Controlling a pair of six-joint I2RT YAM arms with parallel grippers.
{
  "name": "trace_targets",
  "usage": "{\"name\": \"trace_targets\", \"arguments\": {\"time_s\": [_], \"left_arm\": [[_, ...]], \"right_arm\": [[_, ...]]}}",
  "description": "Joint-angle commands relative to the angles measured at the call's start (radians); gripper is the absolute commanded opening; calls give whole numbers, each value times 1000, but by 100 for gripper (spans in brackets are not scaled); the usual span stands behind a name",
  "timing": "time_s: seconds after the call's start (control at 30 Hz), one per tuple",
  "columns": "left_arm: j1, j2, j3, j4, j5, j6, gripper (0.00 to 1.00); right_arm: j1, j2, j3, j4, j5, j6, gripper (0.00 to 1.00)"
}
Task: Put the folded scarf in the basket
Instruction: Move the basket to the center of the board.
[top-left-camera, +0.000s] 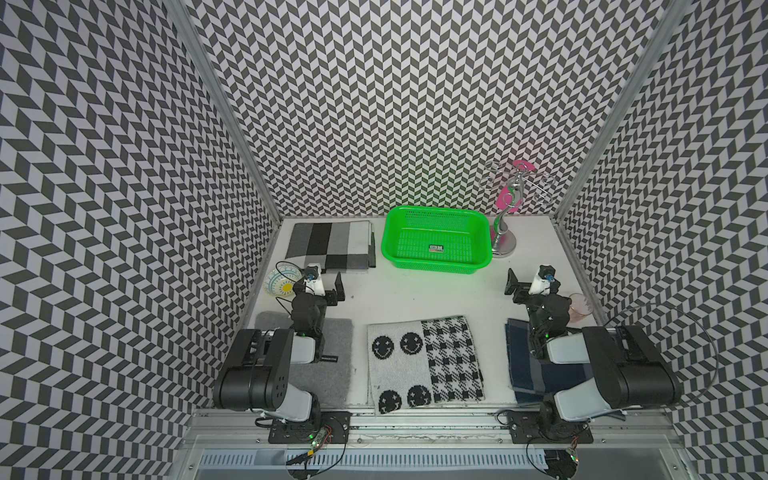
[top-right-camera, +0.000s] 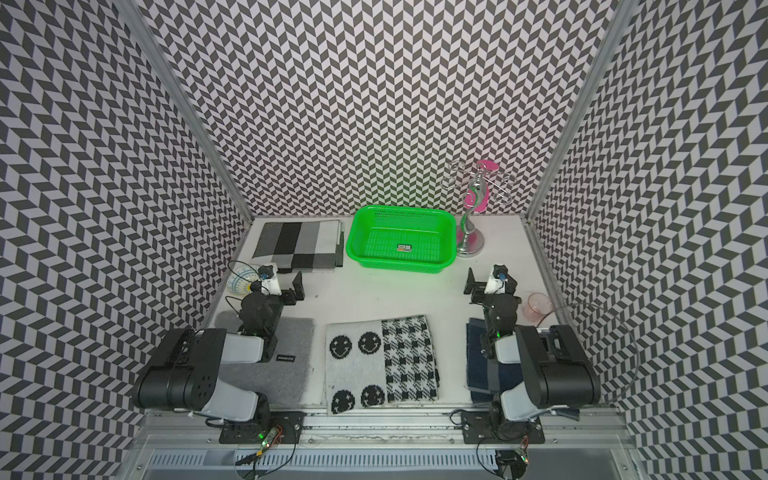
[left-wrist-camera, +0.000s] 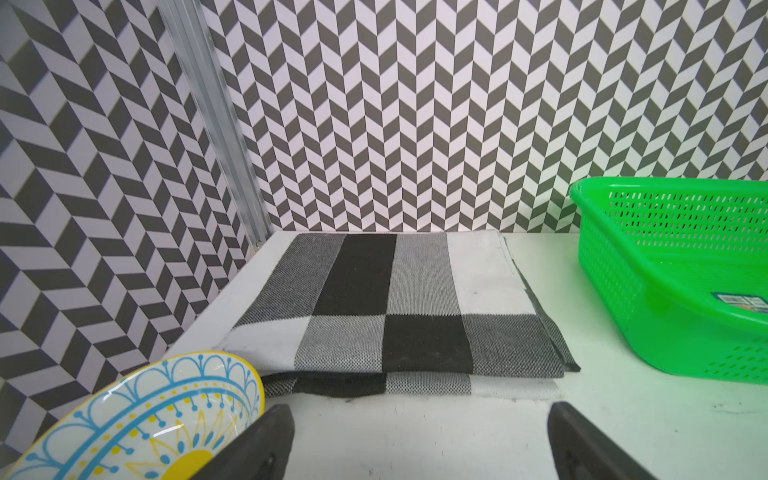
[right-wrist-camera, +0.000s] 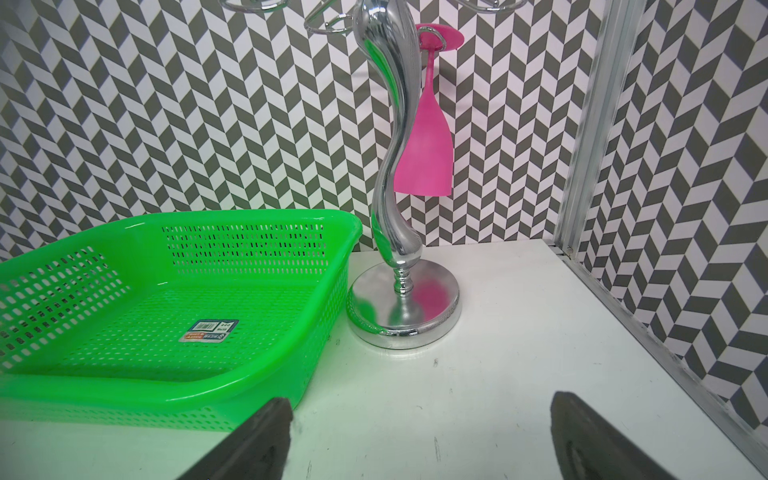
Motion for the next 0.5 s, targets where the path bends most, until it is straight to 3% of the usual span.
{"name": "trace_targets", "arguments": {"time_s": [0.0,0.13,0.33,0.47], "left_arm": [[-3,-96,167,-290,-30,-45,98],[-33,-44,383,-483,71,-96,95],[-135,166,739,-739,208,-144,90],[-193,288,884,-789,230,-180,89]], "right_arm": [[7,-118,155,-318,-30,40,100],[8,-85,396,-696,-91,162,100],[9,111,658,-919,-212,261,94],[11,197,747,-994,-230,288,89]]}}
